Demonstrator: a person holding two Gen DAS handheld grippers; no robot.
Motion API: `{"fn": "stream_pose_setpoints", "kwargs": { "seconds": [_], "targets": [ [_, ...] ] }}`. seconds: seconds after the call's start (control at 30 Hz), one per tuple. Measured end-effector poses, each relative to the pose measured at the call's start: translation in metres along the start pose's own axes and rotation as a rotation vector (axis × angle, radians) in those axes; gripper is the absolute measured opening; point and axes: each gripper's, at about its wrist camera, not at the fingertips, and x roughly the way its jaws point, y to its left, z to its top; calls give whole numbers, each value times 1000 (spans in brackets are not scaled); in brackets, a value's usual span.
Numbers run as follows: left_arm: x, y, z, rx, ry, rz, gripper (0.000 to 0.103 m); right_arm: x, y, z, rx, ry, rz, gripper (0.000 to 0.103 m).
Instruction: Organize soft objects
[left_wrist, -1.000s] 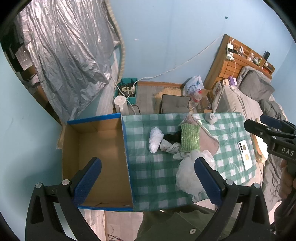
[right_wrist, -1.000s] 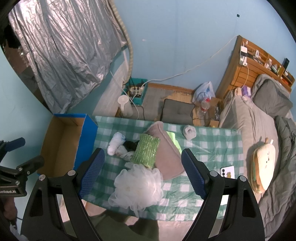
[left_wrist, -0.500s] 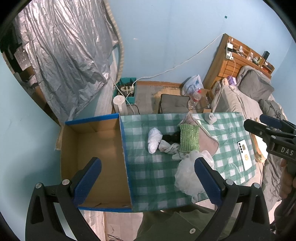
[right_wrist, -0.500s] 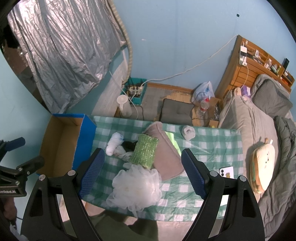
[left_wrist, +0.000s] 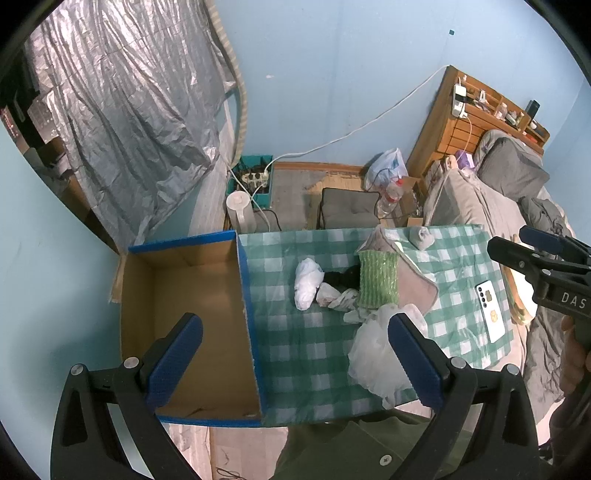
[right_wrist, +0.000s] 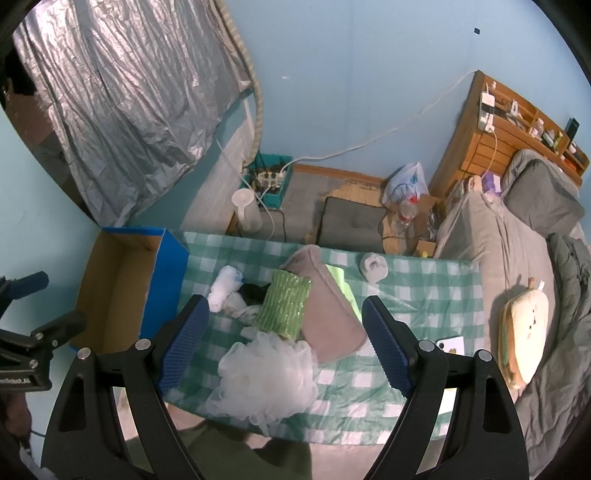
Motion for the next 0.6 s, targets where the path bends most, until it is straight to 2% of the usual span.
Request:
{"fn": "stream_pose_setpoints", "kwargs": {
  "seconds": [0.37, 0.6],
  "targets": [
    [7, -6, 2, -2, 10, -1, 101, 2, -1, 3, 0, 6, 1, 84],
    [31, -12, 21, 6, 42, 12, 101, 14, -17, 5, 0, 29, -2, 84]
  ]
}}
